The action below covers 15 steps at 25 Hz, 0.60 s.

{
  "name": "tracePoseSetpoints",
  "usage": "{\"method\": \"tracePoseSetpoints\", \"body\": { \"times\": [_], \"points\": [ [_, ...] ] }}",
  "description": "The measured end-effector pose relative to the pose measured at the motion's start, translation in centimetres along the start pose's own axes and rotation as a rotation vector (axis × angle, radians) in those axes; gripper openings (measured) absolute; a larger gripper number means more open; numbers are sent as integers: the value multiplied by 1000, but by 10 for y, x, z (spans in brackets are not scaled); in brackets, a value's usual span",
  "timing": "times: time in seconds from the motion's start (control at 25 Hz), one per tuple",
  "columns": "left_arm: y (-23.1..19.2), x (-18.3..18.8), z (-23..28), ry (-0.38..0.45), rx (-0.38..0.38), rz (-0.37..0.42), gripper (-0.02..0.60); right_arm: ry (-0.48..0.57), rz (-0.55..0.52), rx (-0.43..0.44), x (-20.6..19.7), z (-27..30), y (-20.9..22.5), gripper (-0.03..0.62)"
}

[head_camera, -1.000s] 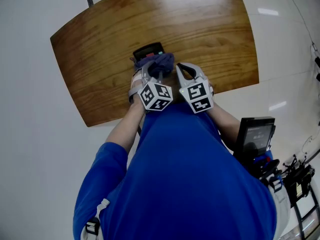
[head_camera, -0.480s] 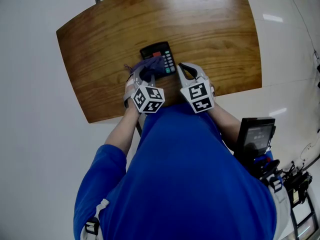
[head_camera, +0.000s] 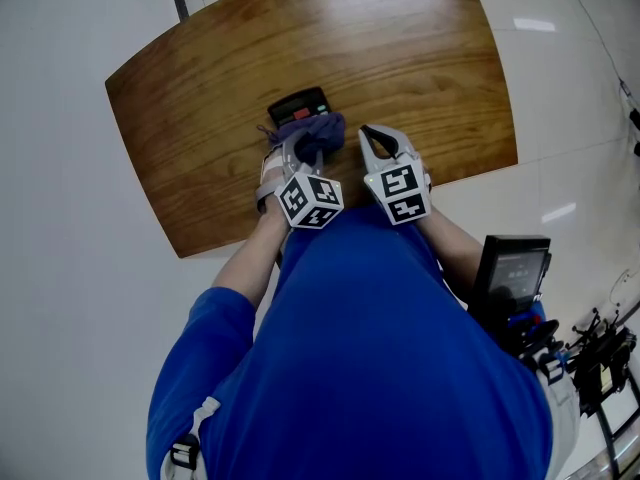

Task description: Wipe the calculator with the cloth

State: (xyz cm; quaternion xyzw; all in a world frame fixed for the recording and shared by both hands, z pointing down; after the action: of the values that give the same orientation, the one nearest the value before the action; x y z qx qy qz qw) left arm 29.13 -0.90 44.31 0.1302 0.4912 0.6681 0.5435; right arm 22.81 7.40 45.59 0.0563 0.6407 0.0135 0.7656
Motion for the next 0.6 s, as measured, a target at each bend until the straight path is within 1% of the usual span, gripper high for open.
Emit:
{"method": "tracePoseSetpoints", "body": {
  "times": [0.16, 0.24, 0.4, 0.6],
  "points": [
    [21, 15, 13, -6, -43, 83, 64, -5, 14, -21, -6, -3, 7, 3],
    [26, 17, 19, -16, -52, 100, 64, -7, 13, -22, -7, -3, 8, 3],
    [23, 11, 17, -21, -50, 92, 64, -9, 7, -12, -7, -3, 4, 3],
    [15, -9, 8, -46, -25, 58, 64, -8, -10, 7, -5, -1, -1, 3]
  ]
}}
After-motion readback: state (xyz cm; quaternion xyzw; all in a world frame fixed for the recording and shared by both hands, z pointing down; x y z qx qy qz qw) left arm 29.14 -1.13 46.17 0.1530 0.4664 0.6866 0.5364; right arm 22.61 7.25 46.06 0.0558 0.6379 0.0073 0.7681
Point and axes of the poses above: the fingertips, and each gripper's own axes: z forward along the fingers, y to its right, x out of its top, the point moved 2 cm from there along -z, backward along the fingers, and after that the axes turned 1 degree about -y, right-handed, at the moved point
